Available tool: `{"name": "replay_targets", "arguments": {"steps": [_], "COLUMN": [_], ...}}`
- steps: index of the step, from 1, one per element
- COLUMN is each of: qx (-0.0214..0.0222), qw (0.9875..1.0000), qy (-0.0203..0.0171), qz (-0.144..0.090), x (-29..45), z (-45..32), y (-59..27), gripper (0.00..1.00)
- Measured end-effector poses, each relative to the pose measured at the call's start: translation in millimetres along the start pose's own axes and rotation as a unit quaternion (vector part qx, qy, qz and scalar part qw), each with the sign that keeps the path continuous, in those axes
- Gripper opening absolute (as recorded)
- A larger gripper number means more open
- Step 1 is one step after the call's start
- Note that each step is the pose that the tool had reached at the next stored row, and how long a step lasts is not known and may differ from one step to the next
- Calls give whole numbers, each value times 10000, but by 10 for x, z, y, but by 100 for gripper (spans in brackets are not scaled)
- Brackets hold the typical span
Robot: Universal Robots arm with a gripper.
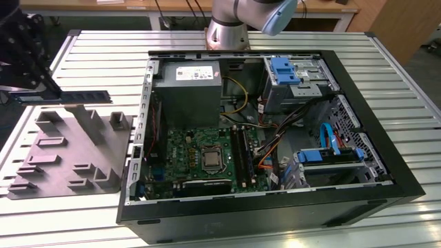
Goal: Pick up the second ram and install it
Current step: 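Pick up the second ram and move it above second insertion slot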
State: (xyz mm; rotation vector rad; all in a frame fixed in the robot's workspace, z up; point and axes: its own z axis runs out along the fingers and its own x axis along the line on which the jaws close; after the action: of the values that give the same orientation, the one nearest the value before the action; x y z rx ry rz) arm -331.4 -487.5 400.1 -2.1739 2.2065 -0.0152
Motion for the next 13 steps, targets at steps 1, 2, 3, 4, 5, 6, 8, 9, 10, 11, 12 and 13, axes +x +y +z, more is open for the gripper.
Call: {"name": "replay_targets", "arguments": {"steps": [1, 2, 3, 4, 5, 6, 8, 9, 10, 11, 12, 13], "qx": [-1, -1, -2, -2, -3, -4, -4, -4, -5, -6, -6, -7], "qw": [10000, 10000, 10000, 10000, 10000, 10000, 10000, 10000, 10000, 10000, 10000, 10000], "qy": [0, 0, 0, 0, 0, 0, 0, 0, 0, 1, 0, 0], "qz": [0, 0, 0, 0, 0, 1, 0, 0, 0, 0, 1, 0], "x": [-1, -1, -2, -3, -3, -4, -5, -6, -6, -7, -8, -8], "z": [2, 5, 8, 11, 13, 16, 22, 25, 27, 29, 32, 35], "y": [-44, -89, -134, -180, -225, -273, -363, -408, -453, -498, -542, -587], "gripper": [13, 13, 13, 13, 13, 13, 13, 13, 13, 13, 13, 13]}}
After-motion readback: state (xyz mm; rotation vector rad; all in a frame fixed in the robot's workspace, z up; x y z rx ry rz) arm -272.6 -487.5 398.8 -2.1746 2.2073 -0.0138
